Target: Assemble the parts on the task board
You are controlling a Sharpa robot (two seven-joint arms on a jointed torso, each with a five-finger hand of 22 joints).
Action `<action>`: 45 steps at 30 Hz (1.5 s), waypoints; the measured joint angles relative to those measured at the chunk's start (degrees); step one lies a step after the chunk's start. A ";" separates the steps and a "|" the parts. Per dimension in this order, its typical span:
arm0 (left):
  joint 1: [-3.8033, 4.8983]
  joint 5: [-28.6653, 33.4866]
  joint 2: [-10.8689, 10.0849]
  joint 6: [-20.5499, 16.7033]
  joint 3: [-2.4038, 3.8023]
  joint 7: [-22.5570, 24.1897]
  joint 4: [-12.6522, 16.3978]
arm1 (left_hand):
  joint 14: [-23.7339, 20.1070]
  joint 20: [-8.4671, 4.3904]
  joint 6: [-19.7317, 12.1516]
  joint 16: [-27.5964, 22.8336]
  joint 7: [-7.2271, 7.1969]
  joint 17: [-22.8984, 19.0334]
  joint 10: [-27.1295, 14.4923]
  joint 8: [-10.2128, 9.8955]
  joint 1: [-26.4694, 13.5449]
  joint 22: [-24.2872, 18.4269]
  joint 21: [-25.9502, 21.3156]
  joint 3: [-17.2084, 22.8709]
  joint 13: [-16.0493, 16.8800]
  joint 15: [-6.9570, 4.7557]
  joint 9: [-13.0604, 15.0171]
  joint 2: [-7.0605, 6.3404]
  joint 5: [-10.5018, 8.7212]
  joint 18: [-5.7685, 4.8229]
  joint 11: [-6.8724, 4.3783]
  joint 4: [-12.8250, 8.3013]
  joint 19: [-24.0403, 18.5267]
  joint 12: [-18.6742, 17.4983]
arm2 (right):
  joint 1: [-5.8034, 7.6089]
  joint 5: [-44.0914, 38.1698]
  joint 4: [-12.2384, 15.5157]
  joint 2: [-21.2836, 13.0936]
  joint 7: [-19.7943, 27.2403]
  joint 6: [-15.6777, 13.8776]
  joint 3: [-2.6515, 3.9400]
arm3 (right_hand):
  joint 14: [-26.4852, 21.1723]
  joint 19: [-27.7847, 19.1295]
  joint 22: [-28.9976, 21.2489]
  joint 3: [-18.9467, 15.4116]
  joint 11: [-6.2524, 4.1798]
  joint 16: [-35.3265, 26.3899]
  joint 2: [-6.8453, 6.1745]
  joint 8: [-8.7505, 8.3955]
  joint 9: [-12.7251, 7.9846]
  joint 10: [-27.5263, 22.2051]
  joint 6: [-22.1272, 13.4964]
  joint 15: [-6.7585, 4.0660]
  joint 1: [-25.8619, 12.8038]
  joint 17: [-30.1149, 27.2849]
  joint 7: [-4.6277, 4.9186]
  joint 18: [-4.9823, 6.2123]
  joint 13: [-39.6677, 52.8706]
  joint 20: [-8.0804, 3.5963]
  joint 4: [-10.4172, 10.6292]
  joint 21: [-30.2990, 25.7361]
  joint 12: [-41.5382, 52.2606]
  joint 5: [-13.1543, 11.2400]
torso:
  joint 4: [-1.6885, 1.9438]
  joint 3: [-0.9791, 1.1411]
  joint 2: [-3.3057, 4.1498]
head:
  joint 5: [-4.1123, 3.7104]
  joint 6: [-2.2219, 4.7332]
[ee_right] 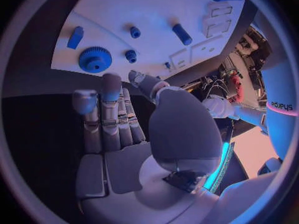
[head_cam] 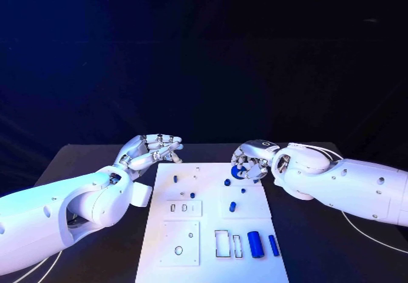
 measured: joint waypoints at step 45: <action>0.60 -0.22 0.76 0.24 0.09 -1.32 0.14 | -0.64 0.01 -0.13 0.00 0.13 0.32 -0.01 -0.20 -0.47 0.04 0.00 0.16 0.00 0.18 0.04 0.03 0.00 0.00 0.00 0.16 -0.82 -0.22 | -2.18 -2.86 -3.86 5.06 -3.86 2.86 -0.46 | 0.16 3.56 7.95 1.01 0.43 11.17 -0.13 1.33 2.66 -2.24 0.14 -0.16 -0.77 7.06 0.15 -1.66 0.65 0.04 1.65 4.66 0.88 -0.22 | 0.81 -0.57 1.40 | -0.08 -0.82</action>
